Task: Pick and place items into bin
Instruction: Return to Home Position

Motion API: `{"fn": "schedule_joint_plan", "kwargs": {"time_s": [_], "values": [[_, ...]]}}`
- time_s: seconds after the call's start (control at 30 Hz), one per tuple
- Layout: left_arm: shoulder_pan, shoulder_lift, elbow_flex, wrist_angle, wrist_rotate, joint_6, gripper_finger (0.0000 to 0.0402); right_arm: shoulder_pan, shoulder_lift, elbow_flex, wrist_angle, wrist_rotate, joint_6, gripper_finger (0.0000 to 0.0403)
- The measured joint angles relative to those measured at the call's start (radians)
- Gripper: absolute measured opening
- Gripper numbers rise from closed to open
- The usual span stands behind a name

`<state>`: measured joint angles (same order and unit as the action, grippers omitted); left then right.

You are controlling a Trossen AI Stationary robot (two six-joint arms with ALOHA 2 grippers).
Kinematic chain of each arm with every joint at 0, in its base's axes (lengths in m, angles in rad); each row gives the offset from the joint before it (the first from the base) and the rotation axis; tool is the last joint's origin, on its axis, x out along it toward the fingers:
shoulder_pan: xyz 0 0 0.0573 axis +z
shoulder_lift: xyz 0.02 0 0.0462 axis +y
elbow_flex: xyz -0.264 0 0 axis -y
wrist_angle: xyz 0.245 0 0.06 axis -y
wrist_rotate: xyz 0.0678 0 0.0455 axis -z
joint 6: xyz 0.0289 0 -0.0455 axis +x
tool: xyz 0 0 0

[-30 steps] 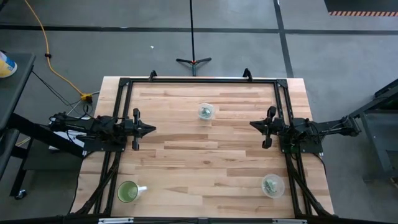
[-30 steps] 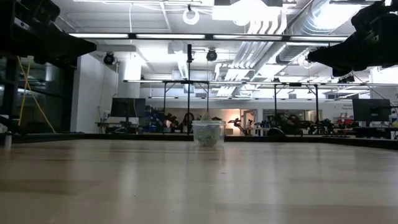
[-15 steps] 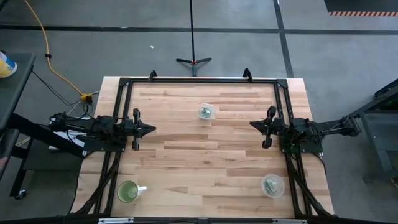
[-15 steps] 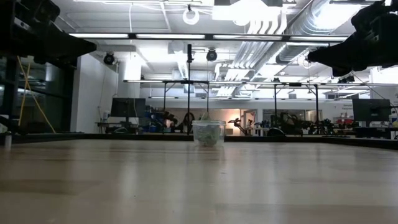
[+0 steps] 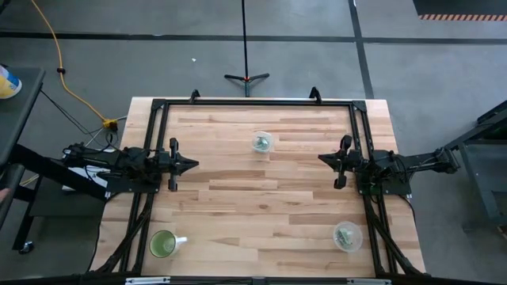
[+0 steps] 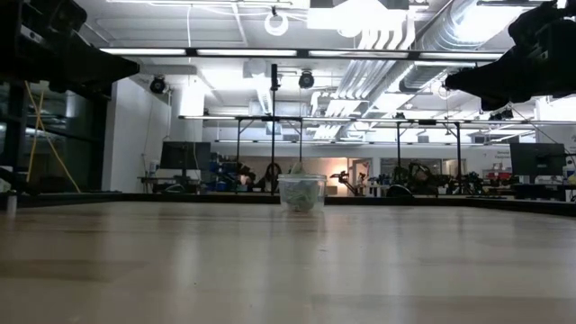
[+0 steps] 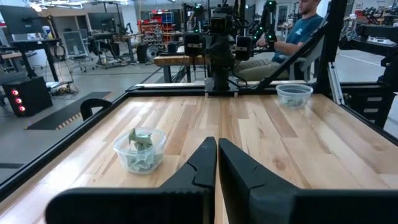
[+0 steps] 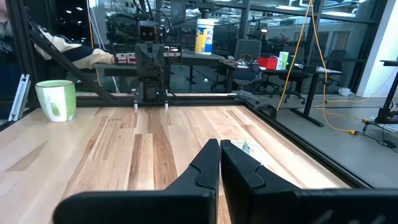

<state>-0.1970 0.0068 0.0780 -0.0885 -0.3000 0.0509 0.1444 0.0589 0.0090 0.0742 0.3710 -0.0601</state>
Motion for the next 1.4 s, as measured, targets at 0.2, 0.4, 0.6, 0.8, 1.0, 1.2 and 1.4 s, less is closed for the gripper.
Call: {"fn": "schedule_joint_plan", "kwargs": {"time_s": [0.2,0.4,0.6,0.8,1.0,1.2,1.4], "values": [[0.000,0.000,0.000,0.000,0.000,0.000,0.0051,0.000,0.000,0.000,0.000,0.000,0.000,0.0008],[0.000,0.000,0.000,0.000,0.000,0.000,0.0051,0.000,0.000,0.000,0.000,0.000,0.000,0.0009],[0.000,0.000,0.000,0.000,0.000,0.000,0.0051,0.000,0.000,0.000,0.000,0.000,0.000,0.0007],[0.000,0.000,0.000,0.000,0.000,0.000,0.0051,0.000,0.000,0.000,0.000,0.000,0.000,0.0006],[0.000,0.000,0.000,0.000,0.000,0.000,0.0051,0.000,0.000,0.000,0.000,0.000,0.000,0.0007],[0.000,0.000,0.000,0.000,0.000,0.000,0.0051,0.000,0.000,0.000,0.000,0.000,0.000,0.0008],[0.000,0.000,0.000,0.000,0.000,0.000,0.0051,0.000,0.000,0.000,0.000,0.000,0.000,0.0003]]}}
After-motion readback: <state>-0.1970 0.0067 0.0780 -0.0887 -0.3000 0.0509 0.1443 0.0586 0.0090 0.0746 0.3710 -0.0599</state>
